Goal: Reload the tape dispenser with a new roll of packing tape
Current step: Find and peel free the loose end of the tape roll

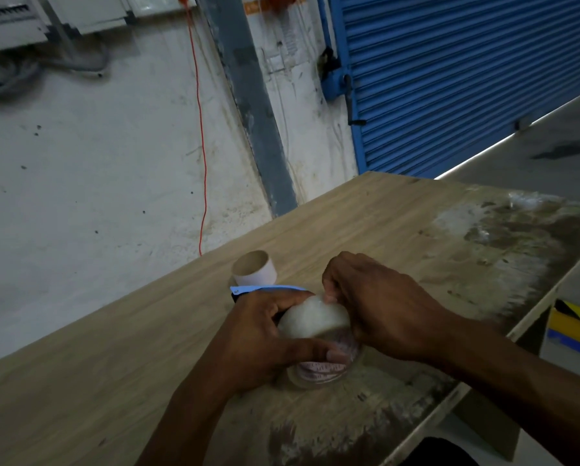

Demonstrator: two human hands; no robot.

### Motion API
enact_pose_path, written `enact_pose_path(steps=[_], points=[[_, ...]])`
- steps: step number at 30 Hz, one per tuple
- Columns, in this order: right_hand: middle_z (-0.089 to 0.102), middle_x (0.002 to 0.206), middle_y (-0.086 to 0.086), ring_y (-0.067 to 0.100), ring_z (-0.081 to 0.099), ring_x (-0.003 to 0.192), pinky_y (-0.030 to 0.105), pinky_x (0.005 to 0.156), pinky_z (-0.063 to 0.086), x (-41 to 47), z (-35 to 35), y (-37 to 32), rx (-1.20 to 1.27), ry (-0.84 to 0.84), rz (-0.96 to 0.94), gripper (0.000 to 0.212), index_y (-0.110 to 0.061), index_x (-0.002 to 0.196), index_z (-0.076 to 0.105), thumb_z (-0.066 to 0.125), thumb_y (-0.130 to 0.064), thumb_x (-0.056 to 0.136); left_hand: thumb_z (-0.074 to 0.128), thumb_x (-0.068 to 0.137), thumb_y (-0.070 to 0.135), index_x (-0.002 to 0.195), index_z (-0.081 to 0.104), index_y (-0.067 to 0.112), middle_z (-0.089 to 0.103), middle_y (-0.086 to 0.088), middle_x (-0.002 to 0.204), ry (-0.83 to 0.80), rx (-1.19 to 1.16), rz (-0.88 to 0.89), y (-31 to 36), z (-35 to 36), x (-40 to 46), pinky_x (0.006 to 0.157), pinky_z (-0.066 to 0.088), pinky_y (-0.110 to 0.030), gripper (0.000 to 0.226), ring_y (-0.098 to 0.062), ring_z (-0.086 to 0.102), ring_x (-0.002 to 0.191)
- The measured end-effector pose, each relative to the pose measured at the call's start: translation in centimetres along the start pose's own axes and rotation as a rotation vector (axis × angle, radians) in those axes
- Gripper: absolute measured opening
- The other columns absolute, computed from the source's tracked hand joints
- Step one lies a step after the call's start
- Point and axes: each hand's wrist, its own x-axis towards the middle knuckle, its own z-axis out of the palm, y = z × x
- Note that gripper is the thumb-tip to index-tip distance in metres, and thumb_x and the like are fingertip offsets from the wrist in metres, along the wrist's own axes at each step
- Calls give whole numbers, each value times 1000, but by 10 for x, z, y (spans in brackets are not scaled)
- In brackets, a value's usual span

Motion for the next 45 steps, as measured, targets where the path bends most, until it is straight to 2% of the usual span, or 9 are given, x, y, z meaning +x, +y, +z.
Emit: enact_pose_path(steps=[3,7,15,21,25,29,35,40,45], points=[[46,102,-11,12,45,93,26,54,23,2,-2,-4,-228,0,-37,34,-32,100,43,27,-49,75,98,65,36,103,79,22,78,-1,97,0,36,1,0,-1,-1,80,59,-51,44,-20,74,91],[49,100,-5,19,48,90,32,62,37,5,-5,-3,-349,0,-61,31,-27,102,47,32,-49,87,95,70,42,107,78,28,77,5,102,-6,95,1,-1,-2,-2,82,59,-50,43,-16,74,94],[48,101,-6,16,45,92,33,64,35,10,-9,-6,-378,-26,-26,45,-29,102,46,20,-53,75,94,70,40,105,78,30,78,10,98,24,143,-3,-1,-2,-2,81,59,-47,39,-9,73,92],[65,88,-12,5,60,82,27,71,50,15,-25,6,160,-114,41,11,-27,94,66,63,-16,94,95,67,43,99,78,28,77,7,93,17,103,-45,1,-1,-2,80,58,-51,39,-11,73,88],[77,93,-5,12,73,85,33,68,63,0,-31,12,595,50,158,33,-19,101,77,56,-44,97,96,63,47,100,79,30,77,9,96,41,93,-61,1,0,-3,83,59,-50,44,-9,74,90],[77,100,-15,1,72,90,15,72,55,-3,-17,13,447,114,67,24,-29,108,80,76,-38,87,96,63,49,104,78,28,79,5,98,20,74,-67,2,1,-2,83,58,-54,49,-16,75,91],[76,91,-12,10,72,83,16,61,51,6,-9,12,423,144,-17,4,-26,88,82,82,-28,85,99,58,47,103,79,28,78,4,98,2,103,-50,5,-2,-2,82,58,-52,53,-15,74,91],[70,90,-14,9,69,81,30,64,55,0,0,6,325,240,-112,7,-26,86,75,70,-31,89,100,53,45,104,79,31,77,11,100,21,143,-55,3,-1,-3,84,59,-47,57,-7,73,94],[52,96,-17,5,50,89,39,66,51,7,-9,3,4,63,-119,17,-37,92,57,66,-24,84,101,53,44,102,78,31,77,9,95,9,168,-50,3,-1,-3,81,59,-48,56,-10,72,91]])
